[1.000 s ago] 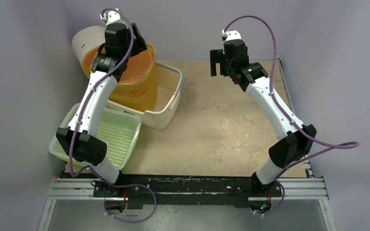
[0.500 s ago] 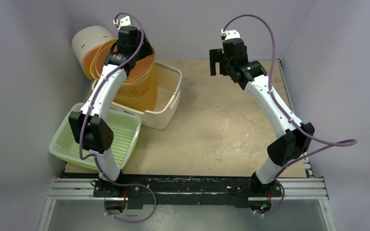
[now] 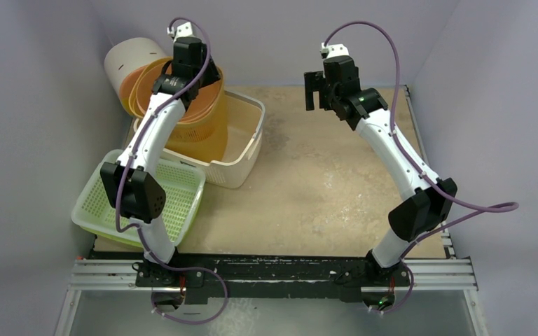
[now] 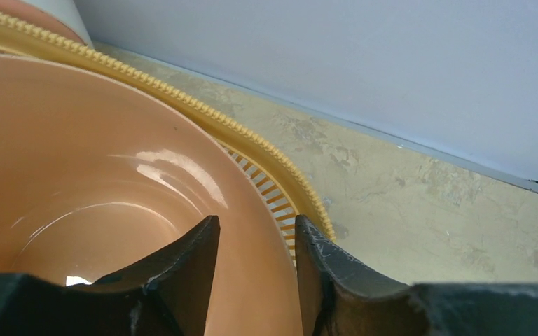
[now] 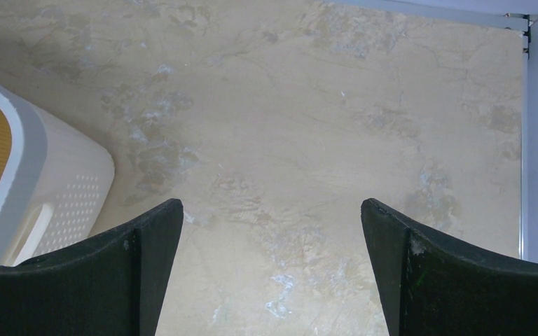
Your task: Turn the large container upside down
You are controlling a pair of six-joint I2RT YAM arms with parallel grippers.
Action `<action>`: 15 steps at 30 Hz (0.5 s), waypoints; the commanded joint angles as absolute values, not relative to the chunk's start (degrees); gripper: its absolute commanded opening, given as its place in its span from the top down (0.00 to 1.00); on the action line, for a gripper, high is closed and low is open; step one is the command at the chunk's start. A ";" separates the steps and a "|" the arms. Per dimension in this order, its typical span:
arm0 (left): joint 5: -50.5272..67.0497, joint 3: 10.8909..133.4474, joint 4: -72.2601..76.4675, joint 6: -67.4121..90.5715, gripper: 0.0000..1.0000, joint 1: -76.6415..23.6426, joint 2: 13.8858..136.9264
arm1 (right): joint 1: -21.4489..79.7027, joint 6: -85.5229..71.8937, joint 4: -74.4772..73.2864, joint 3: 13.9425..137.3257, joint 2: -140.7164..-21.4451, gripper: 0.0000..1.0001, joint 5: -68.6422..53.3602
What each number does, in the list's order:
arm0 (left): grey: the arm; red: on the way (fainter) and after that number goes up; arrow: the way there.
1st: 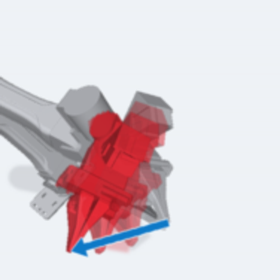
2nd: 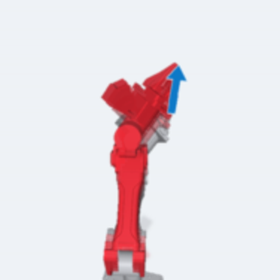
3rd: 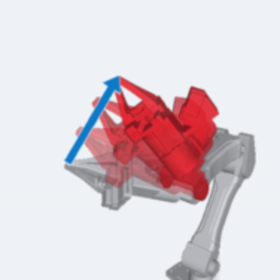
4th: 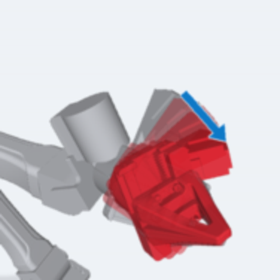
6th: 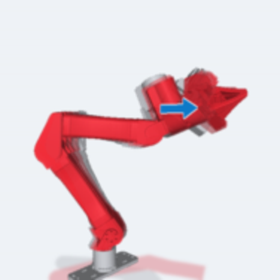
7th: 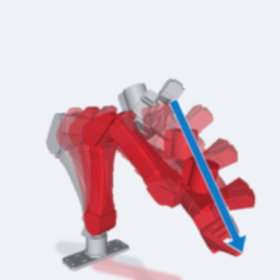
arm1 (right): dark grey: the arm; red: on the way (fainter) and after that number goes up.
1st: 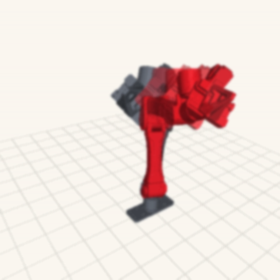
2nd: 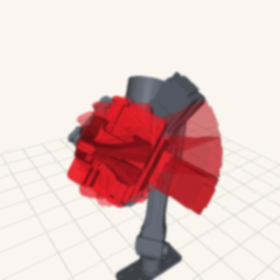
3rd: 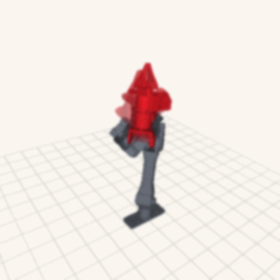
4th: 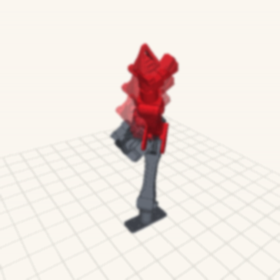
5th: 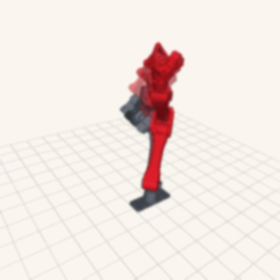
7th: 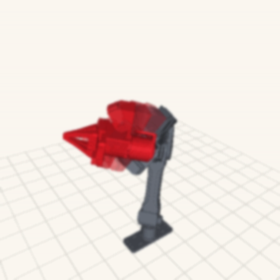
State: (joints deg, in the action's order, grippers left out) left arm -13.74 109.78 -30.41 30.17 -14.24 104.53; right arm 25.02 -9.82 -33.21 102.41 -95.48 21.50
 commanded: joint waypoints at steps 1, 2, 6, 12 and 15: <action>-16.00 107.22 -36.78 26.42 0.63 -13.97 105.37 | 24.77 -9.35 -32.68 104.88 -95.46 0.01 21.48; -16.28 106.49 -36.93 26.14 0.65 -14.00 105.04 | 24.72 -9.39 -32.63 104.74 -95.37 0.01 21.52; -18.11 104.60 -38.57 24.60 0.78 -13.97 104.08 | 24.72 -9.46 -32.53 104.26 -95.11 0.01 21.95; -18.71 102.36 -39.07 23.25 0.72 -13.97 104.67 | 24.71 -9.66 -32.09 103.46 -94.44 0.01 22.06; -18.55 103.34 -40.47 23.56 0.66 -13.97 106.09 | 24.77 -9.66 -32.17 103.34 -94.02 0.01 22.40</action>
State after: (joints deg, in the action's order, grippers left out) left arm -15.05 105.84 -27.31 27.33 -14.81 102.74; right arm 25.02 -9.85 -33.17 102.43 -95.53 21.54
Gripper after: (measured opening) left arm 0.317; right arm 0.990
